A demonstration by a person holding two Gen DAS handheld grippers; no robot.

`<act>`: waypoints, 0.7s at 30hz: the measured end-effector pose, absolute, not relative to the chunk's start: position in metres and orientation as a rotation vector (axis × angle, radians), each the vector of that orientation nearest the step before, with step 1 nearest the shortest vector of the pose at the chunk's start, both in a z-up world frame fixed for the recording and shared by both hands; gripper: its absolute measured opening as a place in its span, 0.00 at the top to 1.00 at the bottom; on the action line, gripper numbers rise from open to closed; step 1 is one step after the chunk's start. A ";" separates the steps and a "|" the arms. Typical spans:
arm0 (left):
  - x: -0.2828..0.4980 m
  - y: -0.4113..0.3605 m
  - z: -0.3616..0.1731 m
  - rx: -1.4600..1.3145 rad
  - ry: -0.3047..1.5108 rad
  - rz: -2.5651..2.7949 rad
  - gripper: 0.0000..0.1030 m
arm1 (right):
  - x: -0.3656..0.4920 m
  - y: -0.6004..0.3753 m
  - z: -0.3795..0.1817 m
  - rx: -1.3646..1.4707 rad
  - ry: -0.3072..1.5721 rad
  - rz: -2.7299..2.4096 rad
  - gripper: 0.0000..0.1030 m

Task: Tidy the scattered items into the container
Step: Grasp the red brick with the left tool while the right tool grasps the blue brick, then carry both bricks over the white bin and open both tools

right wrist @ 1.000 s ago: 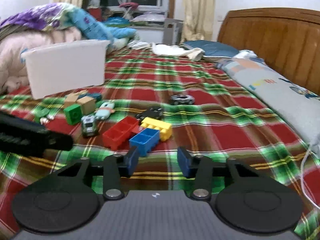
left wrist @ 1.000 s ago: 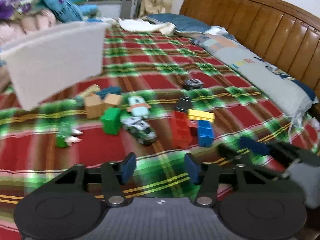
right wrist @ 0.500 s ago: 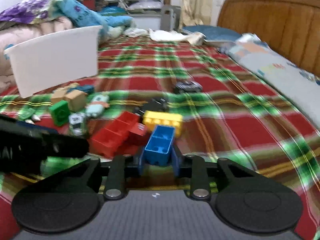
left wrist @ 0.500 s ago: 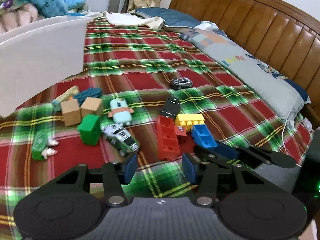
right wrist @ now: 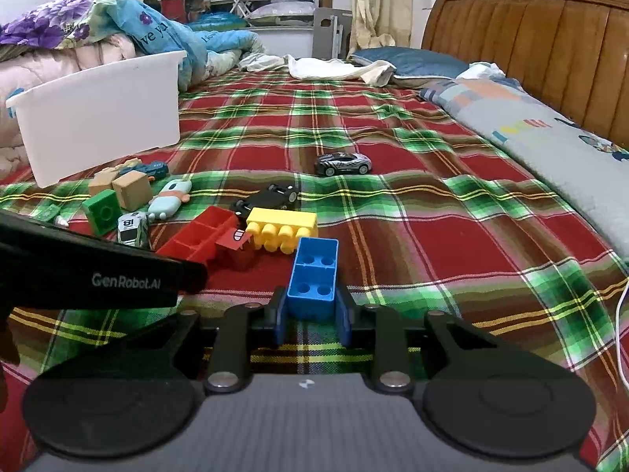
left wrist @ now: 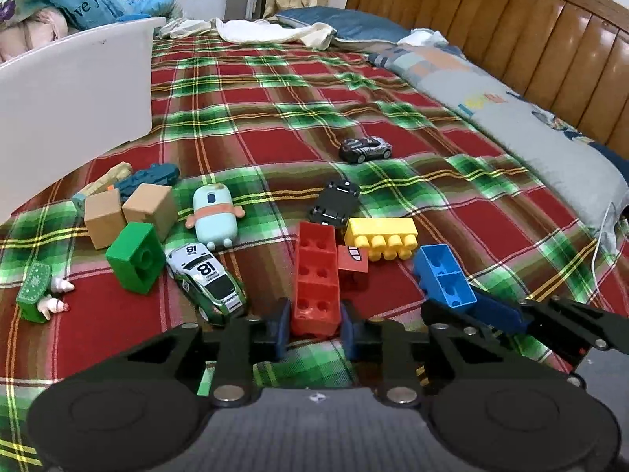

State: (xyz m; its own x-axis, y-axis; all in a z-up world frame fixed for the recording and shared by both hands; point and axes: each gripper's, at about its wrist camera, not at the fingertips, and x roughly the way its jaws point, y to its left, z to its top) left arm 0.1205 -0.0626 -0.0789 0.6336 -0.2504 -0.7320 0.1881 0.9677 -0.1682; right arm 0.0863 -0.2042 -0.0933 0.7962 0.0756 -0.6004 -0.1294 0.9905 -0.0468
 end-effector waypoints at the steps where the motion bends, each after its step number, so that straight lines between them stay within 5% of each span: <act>1: 0.120 -0.062 -0.078 -0.077 0.848 -0.249 0.72 | 0.086 -0.203 -0.093 -0.096 0.639 0.106 0.73; 21: 0.102 -0.019 -0.020 -0.071 0.781 -0.185 0.72 | 0.084 -0.179 -0.045 -0.077 0.588 0.165 0.73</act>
State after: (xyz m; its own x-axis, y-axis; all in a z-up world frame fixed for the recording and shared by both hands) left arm 0.1024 -0.0192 -0.0201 0.6952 -0.1916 -0.6928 0.1388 0.9815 -0.1321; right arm 0.0845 -0.1789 -0.0447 0.8195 0.1327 -0.5575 -0.1764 0.9840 -0.0250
